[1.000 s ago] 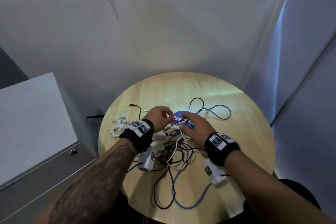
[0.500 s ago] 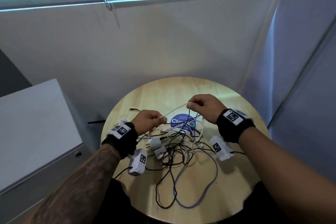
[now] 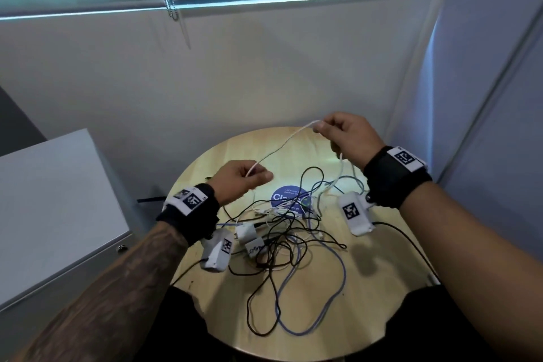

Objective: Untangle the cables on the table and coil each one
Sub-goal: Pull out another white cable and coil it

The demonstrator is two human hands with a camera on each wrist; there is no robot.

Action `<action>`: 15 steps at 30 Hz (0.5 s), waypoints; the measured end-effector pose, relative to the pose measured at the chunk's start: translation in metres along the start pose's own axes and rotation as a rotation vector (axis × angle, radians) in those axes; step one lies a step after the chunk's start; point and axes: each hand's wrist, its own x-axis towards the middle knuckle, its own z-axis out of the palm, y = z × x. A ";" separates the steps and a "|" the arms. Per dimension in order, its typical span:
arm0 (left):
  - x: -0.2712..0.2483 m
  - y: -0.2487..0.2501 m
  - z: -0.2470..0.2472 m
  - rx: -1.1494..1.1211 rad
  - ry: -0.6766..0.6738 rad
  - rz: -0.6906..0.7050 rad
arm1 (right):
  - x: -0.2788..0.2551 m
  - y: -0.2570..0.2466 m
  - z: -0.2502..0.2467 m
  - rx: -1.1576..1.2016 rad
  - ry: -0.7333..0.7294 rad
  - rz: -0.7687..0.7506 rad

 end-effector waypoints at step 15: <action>-0.012 0.018 0.012 -0.183 -0.108 -0.015 | 0.008 0.017 -0.033 -0.271 0.078 -0.100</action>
